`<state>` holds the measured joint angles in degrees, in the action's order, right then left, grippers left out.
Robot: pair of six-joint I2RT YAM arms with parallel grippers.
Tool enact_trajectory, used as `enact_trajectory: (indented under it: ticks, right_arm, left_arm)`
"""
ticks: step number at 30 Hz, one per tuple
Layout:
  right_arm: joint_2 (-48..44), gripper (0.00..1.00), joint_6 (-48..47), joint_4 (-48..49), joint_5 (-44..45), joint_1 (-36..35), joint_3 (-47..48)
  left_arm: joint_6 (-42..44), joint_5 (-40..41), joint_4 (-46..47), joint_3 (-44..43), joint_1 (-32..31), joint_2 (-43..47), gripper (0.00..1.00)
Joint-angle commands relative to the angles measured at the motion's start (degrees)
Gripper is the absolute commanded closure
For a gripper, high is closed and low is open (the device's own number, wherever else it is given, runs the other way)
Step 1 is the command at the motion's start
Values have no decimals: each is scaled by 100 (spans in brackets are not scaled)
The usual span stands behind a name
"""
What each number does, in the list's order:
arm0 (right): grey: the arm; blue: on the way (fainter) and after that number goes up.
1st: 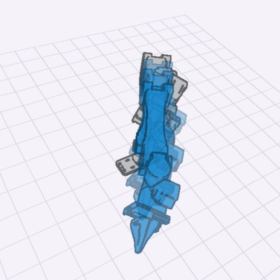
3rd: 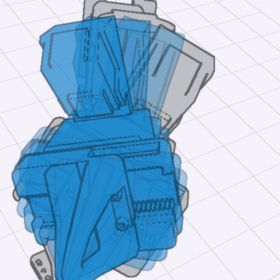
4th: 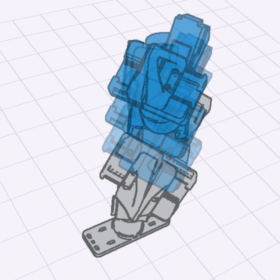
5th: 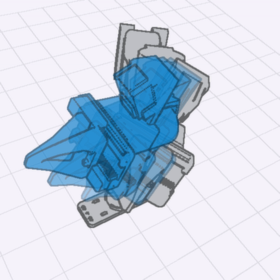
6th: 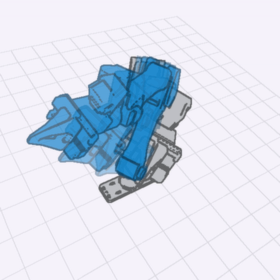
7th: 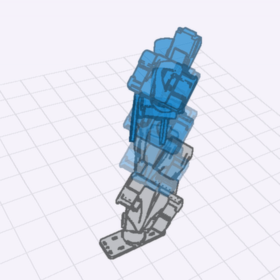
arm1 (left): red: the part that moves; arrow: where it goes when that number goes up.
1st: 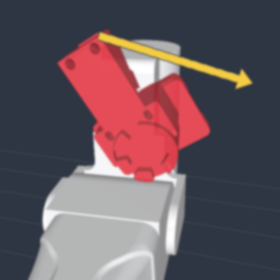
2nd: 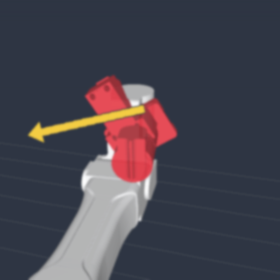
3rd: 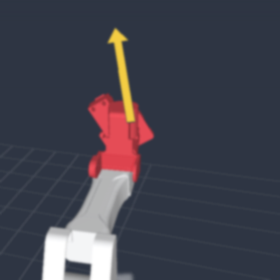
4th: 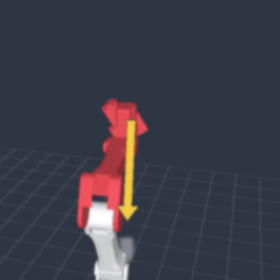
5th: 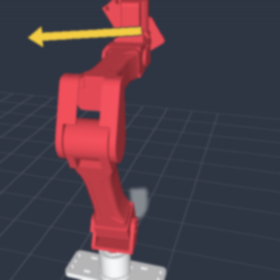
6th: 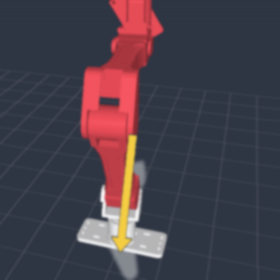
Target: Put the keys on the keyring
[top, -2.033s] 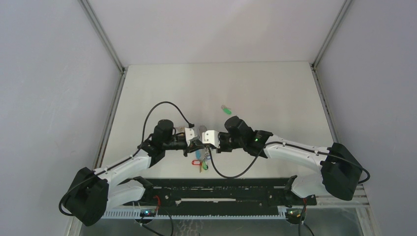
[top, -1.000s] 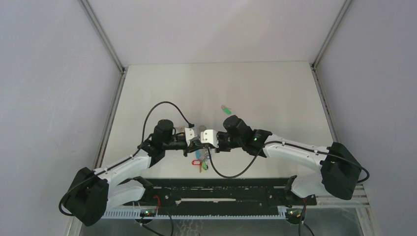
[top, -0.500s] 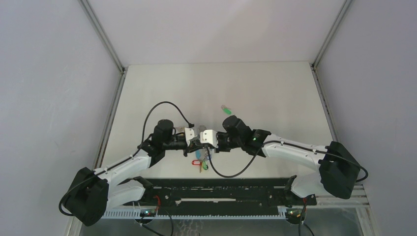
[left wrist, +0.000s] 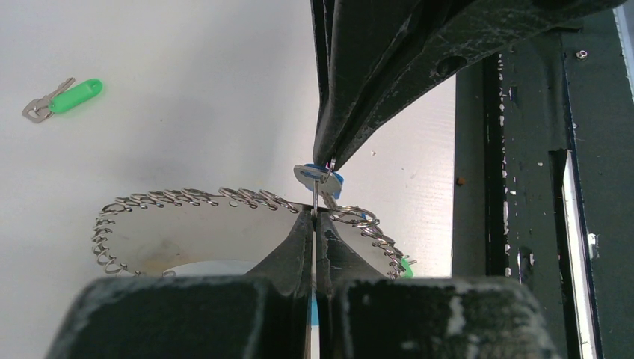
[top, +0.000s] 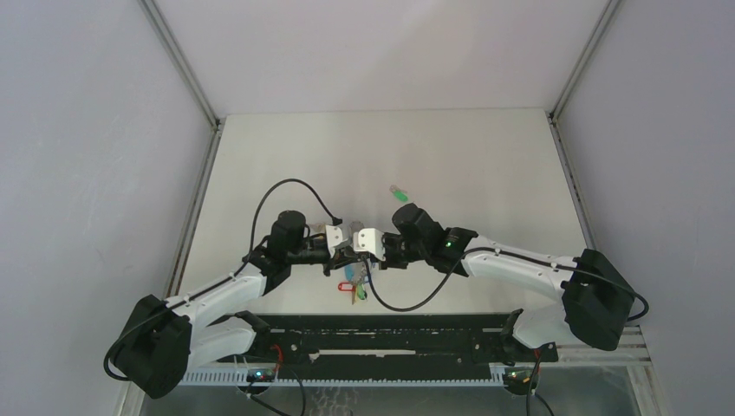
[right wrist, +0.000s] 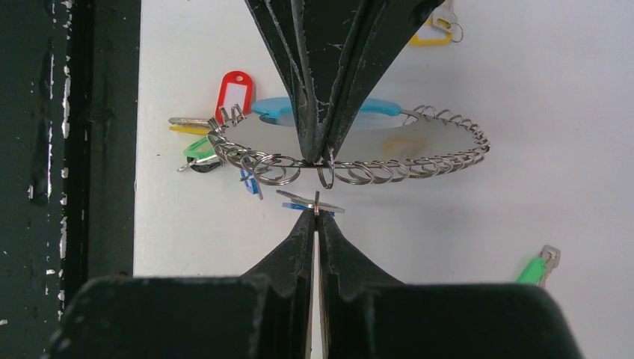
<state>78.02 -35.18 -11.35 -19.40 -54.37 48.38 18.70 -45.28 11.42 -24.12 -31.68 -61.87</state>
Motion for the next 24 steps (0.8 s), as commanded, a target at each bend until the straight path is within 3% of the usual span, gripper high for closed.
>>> enact_trajectory:
  ticks: [1, 24]
  right_arm:
    - [-162, 100, 116, 49, -123, 18, 242]
    - [-151, 100, 128, 28, -287, 50, 242]
  left_arm:
    - [115, -217, 154, -401, 17, 90, 100]
    - [223, -499, 29, -471, 21, 79, 100]
